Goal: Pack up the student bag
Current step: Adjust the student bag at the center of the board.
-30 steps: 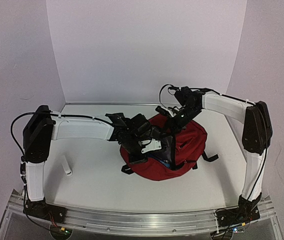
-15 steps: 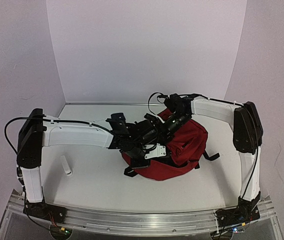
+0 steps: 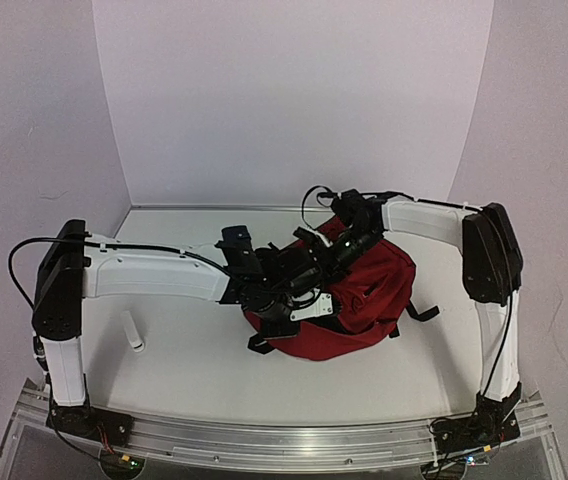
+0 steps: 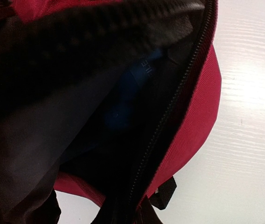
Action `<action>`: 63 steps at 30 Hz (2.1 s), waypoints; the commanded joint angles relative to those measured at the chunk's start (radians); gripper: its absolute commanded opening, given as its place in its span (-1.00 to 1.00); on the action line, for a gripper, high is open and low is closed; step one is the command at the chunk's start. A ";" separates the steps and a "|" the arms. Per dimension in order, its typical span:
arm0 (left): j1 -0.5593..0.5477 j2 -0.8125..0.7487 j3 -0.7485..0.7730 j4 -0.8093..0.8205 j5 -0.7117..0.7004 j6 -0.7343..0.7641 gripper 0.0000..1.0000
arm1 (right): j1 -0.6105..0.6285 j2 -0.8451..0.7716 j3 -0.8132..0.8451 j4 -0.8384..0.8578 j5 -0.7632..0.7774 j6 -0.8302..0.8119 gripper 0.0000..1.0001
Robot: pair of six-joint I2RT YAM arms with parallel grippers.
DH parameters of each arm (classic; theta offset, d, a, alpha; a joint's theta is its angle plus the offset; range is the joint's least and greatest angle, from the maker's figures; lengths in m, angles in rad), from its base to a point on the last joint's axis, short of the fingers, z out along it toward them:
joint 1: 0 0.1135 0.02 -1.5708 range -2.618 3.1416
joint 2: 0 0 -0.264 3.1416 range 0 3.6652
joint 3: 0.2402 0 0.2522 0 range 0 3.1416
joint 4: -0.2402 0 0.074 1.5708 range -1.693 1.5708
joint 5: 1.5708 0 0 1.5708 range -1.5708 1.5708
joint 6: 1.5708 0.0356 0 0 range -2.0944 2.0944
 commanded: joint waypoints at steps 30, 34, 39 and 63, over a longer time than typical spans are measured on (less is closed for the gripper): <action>0.176 -0.667 -0.555 0.347 0.024 -0.926 0.99 | 0.037 -0.047 -0.197 0.204 0.211 -0.014 -0.37; 0.182 -0.684 -0.635 0.389 -0.024 -1.068 0.99 | 0.037 -0.108 -0.180 0.201 0.202 -0.008 -0.11; 0.240 -0.675 -0.635 0.345 -0.015 -1.210 0.99 | 0.074 -0.215 -0.128 0.196 0.291 -0.021 0.28; 0.478 -0.750 -0.718 0.304 0.175 -1.518 0.99 | 0.523 0.000 0.096 0.111 1.202 -0.280 0.21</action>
